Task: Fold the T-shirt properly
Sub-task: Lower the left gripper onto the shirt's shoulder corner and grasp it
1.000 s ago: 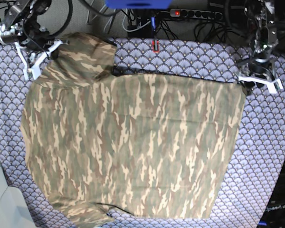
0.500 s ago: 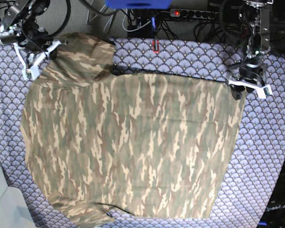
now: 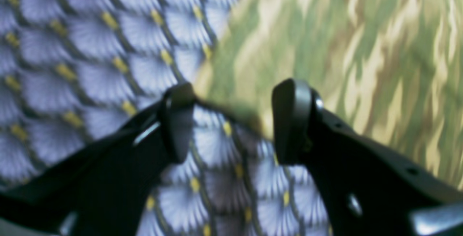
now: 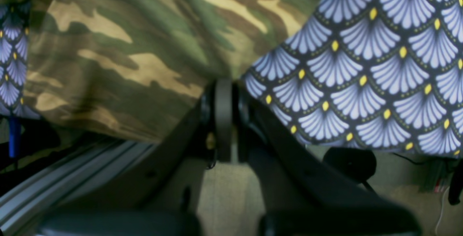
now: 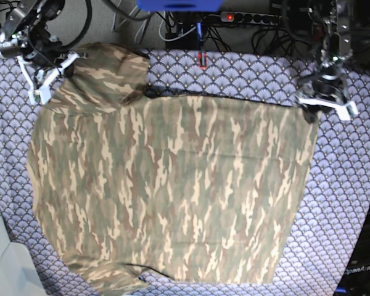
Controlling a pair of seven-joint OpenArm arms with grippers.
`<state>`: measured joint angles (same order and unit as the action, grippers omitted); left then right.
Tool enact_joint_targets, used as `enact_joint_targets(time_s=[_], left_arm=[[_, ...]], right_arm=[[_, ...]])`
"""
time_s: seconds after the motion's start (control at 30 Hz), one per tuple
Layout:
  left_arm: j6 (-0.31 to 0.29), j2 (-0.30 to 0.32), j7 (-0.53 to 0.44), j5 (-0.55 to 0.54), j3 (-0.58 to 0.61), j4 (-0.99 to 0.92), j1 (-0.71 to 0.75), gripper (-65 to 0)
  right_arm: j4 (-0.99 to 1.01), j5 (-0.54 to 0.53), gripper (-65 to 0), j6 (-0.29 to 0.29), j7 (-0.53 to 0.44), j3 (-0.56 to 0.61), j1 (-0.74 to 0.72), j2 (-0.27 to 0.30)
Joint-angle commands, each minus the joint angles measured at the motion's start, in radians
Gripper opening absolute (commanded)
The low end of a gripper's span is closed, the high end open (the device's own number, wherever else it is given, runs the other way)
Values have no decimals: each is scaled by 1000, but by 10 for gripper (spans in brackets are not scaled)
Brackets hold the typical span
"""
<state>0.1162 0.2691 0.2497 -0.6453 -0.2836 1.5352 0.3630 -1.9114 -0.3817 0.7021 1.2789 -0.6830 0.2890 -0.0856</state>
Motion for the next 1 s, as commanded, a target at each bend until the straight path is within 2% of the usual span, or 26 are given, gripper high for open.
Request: enact_joint_targets(time_s=[0.0, 0.7, 0.97], left_arm=[[-3, 5, -13, -1, -18, 14, -3, -306], [-8, -9, -11, -1, -39, -86, -29, -305], [-8, -26, -11, -1, 45, -81, -31, -306]], right_arm=[[-15, -9, -644, -4, -8, -2, -3, 8], [-15, -9, -644, -4, -8, -2, -3, 8], [-15, -9, -644, -4, -8, -2, -3, 8]])
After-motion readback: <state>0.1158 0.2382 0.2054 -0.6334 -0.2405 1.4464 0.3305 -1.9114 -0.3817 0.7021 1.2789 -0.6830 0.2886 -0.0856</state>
